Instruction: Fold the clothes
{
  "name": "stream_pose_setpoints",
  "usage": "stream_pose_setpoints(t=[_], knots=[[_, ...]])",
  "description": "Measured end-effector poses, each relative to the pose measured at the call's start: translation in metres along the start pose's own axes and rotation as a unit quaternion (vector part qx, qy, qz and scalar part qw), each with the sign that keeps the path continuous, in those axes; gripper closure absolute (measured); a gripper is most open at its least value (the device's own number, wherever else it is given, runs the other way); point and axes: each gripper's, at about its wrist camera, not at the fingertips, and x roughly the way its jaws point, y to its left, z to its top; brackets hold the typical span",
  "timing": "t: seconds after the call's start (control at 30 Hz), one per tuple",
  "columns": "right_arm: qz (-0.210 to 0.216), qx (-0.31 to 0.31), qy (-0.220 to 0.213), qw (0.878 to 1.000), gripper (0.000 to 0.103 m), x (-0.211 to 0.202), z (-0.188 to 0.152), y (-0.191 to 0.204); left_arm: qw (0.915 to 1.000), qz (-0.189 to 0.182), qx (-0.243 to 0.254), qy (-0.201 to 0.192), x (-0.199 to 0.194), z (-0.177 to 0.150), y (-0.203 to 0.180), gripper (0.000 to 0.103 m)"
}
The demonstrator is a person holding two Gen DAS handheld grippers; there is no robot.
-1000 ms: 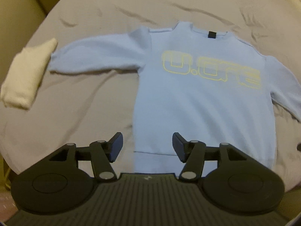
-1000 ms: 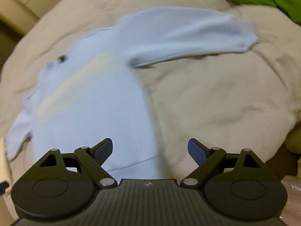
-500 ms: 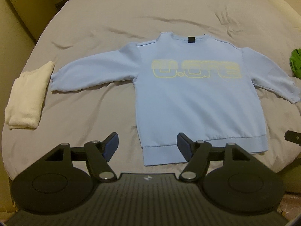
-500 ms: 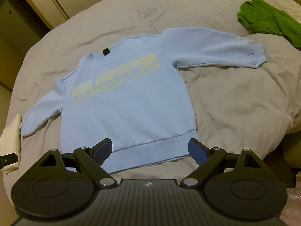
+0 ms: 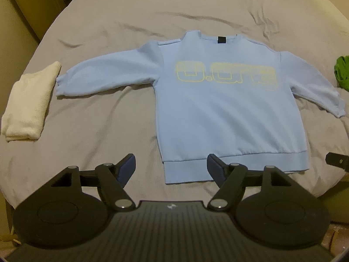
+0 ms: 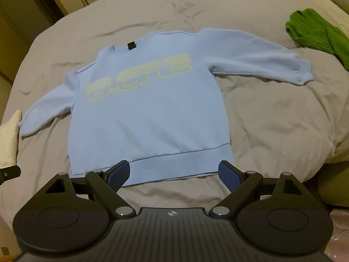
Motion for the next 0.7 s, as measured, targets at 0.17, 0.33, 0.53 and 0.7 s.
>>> stream_pose_setpoints(t=[0.17, 0.33, 0.53, 0.7], knots=[[-0.004, 0.005, 0.008, 1.0, 0.013, 0.001, -0.002, -0.007, 0.9999, 0.002, 0.009, 0.01, 0.007, 0.001, -0.013, 0.034], [-0.008, 0.013, 0.018, 1.0, 0.013, 0.006, 0.001, -0.025, 0.9997, 0.005, 0.018, 0.015, 0.011, 0.005, -0.032, 0.034], [0.002, -0.001, 0.023, 1.0, 0.013, 0.014, 0.018, -0.04, 0.9996, 0.021, 0.006, 0.018, 0.015, 0.011, -0.051, 0.033], [0.018, -0.029, 0.029, 0.999, 0.013, 0.021, 0.038, -0.051, 0.9987, 0.04, -0.016, 0.027, 0.02, 0.019, -0.069, 0.033]])
